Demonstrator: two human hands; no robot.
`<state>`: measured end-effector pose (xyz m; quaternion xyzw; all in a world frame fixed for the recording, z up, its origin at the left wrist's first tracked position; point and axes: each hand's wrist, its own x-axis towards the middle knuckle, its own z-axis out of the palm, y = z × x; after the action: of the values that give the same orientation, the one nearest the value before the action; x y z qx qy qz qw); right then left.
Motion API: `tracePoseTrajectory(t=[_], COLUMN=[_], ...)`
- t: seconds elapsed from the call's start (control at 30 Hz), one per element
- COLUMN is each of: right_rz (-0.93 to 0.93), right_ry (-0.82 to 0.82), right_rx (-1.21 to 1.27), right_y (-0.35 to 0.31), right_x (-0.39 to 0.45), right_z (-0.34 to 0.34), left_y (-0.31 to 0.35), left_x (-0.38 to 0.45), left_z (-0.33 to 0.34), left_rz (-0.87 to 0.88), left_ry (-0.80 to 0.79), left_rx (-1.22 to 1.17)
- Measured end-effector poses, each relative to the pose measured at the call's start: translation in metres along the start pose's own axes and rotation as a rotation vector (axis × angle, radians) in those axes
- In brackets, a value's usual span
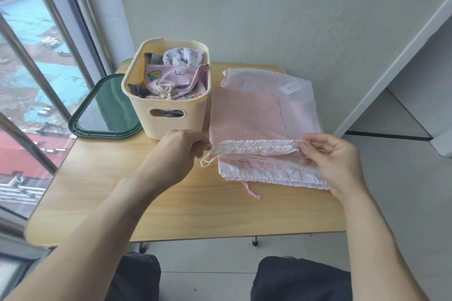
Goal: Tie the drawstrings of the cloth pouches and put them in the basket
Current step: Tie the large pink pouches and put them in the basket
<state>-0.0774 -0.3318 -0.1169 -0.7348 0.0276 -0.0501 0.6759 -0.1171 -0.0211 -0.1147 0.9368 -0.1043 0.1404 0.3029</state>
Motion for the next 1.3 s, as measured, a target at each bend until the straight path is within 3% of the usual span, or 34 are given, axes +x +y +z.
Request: tracePoseTrajectory(t=[0.13, 0.27, 0.43, 0.5, 0.63, 0.77, 0.9, 1.03, 1.13, 1.2, 1.3], right_rz=[0.106, 0.327, 0.341, 0.335, 0.178, 0.124, 0.128, 0.092, 0.050, 0.045, 0.049], right_ry=[0.065, 0.133, 0.147, 0.138, 0.117, -0.007, -0.156, -0.131, -0.066, -0.034, 0.116], right_rx=[0.175, 0.602, 0.936, 0.724, -0.263, -0.691, -0.759, -0.723, -0.711, -0.589, -0.180], right_y=[-0.002, -0.002, -0.008, -0.010, -0.005, -0.003, -0.009, -0.011, -0.009, -0.009, -0.009], right_x=[-0.001, 0.005, -0.001, -0.004, -0.006, -0.012, -0.016, -0.016, -0.015, -0.015, -0.011], right_z=[-0.003, -0.007, 0.002, 0.001, -0.007, -0.005, -0.013, -0.024, -0.035, -0.041, -0.051], left_y=[0.003, 0.006, 0.013, 0.014, 0.014, 0.014, 0.017, 0.023, 0.028, 0.028, 0.026], left_x=[0.001, 0.005, 0.000, -0.001, -0.001, -0.001, 0.002, 0.002, 0.000, 0.000, 0.002], left_z=[0.002, 0.003, 0.013, 0.017, 0.018, 0.025, 0.028, 0.027, 0.031, 0.033, 0.031], left_rz=[-0.172, -0.283, -0.176, -0.156, -0.257, -0.284, -0.211, -0.035, -0.046, -0.063, -0.054], left_ry=[-0.062, 0.054, 0.036, 0.010, -0.059, -0.125, -0.013, -0.224, -0.264, -0.232, -0.256], left_rx=[-0.016, -0.285, -0.253, -0.257, -0.220, -0.112, -0.126, -0.078, 0.018, 0.032, 0.031])
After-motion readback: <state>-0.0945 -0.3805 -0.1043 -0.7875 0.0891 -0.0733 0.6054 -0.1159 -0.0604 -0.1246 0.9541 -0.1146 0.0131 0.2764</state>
